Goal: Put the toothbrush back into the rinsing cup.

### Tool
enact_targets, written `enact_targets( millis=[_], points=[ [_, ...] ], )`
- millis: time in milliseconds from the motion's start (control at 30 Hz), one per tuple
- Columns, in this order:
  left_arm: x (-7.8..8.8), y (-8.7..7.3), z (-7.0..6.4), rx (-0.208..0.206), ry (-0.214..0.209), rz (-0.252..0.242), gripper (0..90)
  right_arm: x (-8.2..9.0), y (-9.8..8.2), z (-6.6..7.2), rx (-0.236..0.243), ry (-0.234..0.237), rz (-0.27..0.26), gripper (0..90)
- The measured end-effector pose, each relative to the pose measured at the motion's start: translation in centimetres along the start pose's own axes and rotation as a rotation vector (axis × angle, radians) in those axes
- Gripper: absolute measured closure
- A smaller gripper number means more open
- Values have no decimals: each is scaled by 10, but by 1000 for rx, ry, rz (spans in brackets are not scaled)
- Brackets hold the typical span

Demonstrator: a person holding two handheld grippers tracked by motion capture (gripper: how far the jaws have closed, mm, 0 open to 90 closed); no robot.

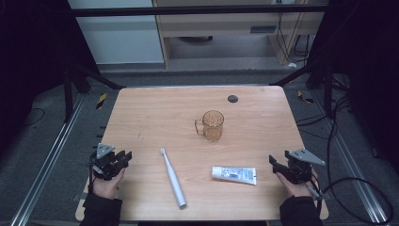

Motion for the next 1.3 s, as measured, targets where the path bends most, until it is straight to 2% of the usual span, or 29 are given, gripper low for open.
enact_targets(
  millis=[67,100,200,267,300,400,533,633,667,900,1100,1300],
  points=[
    [-2,-2,-11,-32,-29,24,704,1,0,3,3,7,5,345],
    [-2,-2,-11,-32,-29,24,721,1,0,4,5,9,6,349],
    [-7,-6,-24,-60,-65,54,778,1,-1,6,13,12,6,355],
    [-8,-7,-27,-71,-69,60,820,1,-1,8,22,13,10,358],
    [-10,-8,-31,-91,-69,69,840,1,0,9,20,18,15,358],
    [-16,-10,-38,-97,-78,87,886,0,0,11,29,17,10,361],
    [-22,-11,-47,-99,-78,105,895,0,1,12,40,21,13,363],
    [-25,-11,-51,-103,-80,115,896,-1,0,13,28,26,22,364],
    [-29,-12,-56,-110,-88,128,896,-2,-1,13,36,28,26,364],
    [-38,-13,-68,-146,-95,145,897,-3,1,18,44,37,22,359],
    [-45,-14,-78,-169,-123,160,897,-5,0,22,71,39,35,354],
    [-49,-13,-88,-186,-143,170,897,-6,-1,23,75,45,45,351]
  ],
)
Point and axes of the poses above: each handheld gripper's, and its own axes: x roughly backward along the jaws, y roughly out of its top, z roughly to its left, the point moved 6 cm from there along -x, roughly forward along the jaws, and after that the axes turned 2 degrees about -x, right-handed, at the moved point
